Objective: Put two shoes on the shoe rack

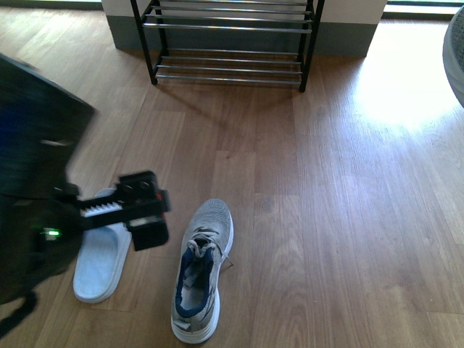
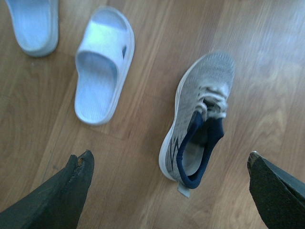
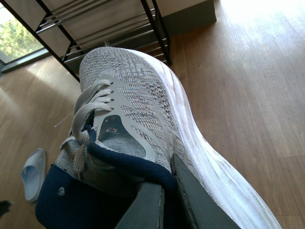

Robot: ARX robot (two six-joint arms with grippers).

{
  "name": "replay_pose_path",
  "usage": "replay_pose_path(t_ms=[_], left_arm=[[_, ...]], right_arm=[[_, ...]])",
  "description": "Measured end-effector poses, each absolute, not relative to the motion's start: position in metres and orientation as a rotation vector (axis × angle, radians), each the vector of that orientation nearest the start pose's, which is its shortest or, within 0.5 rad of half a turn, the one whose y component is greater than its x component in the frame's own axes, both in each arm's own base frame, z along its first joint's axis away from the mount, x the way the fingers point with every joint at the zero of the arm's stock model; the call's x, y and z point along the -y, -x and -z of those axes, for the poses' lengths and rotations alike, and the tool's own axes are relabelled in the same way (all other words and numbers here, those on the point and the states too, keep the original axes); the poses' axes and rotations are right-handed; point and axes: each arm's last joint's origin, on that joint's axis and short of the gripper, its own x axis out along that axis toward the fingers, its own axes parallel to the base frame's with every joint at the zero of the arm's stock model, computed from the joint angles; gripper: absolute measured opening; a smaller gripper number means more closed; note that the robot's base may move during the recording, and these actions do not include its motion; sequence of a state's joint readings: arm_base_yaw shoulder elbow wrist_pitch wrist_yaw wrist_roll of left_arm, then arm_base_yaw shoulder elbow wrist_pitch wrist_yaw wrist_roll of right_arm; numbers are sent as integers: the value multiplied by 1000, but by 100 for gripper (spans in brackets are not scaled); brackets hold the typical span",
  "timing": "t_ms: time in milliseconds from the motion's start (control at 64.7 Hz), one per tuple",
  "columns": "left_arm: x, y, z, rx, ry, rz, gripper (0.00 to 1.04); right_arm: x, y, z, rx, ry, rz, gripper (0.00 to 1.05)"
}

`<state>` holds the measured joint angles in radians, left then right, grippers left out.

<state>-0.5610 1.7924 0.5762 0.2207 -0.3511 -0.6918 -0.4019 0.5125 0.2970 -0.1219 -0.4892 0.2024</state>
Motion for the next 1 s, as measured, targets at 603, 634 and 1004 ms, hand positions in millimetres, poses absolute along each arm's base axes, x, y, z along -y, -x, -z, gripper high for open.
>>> replay_pose_path(t_ms=[603,634,1004], left_arm=[[178,-318,98,-1277,13,-23,95],[179,-318,103,-1286,9,-12,95],[182,-316,131,-1327,-35,10,87]], right_arm=[[38,-125,-208,-313,-347,-56,1],[38,-125,-208,-313,-347,-56,1],[38,-125,-208,-313,-347,-56,1]])
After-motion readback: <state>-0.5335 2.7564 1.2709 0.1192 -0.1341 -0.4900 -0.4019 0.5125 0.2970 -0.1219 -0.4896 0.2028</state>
